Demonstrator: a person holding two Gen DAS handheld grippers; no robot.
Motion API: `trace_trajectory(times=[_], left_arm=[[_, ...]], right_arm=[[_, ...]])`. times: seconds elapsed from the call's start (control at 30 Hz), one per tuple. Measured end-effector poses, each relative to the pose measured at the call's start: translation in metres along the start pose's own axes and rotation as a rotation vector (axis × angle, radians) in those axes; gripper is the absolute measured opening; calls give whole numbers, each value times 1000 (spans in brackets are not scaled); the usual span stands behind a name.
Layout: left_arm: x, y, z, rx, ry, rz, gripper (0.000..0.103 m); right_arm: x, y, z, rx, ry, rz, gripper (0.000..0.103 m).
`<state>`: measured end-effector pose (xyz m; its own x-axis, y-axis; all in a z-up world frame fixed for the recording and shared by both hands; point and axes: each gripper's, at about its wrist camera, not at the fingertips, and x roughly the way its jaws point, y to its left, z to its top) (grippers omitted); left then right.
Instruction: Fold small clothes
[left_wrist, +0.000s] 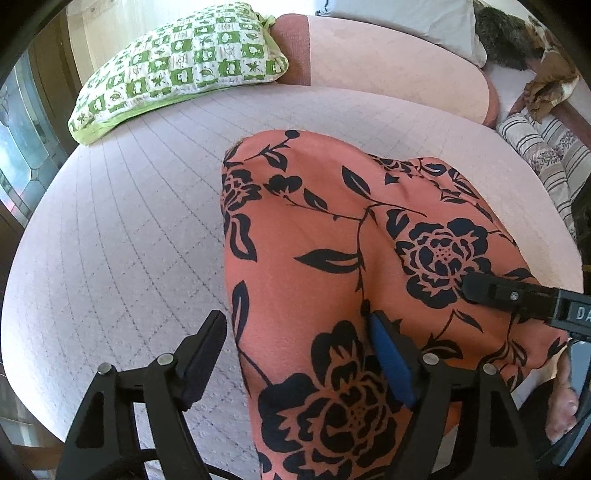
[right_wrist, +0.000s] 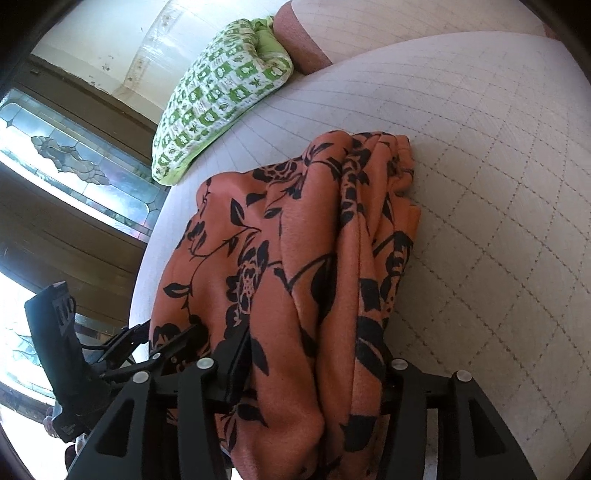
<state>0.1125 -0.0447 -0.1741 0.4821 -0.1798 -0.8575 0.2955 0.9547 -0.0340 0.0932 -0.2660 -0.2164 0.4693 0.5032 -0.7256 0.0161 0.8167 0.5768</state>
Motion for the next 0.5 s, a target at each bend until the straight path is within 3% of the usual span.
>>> trace_trajectory(times=[0.37,0.5], left_arm=[[-35,-3,-2,17,-132,112,81],[-40,-6,-7,23,-138,132,81]], right_arm=[[-43,1,-5,-49,-128,-84,54],[-66,10,-6,-105,-257,-163,54]])
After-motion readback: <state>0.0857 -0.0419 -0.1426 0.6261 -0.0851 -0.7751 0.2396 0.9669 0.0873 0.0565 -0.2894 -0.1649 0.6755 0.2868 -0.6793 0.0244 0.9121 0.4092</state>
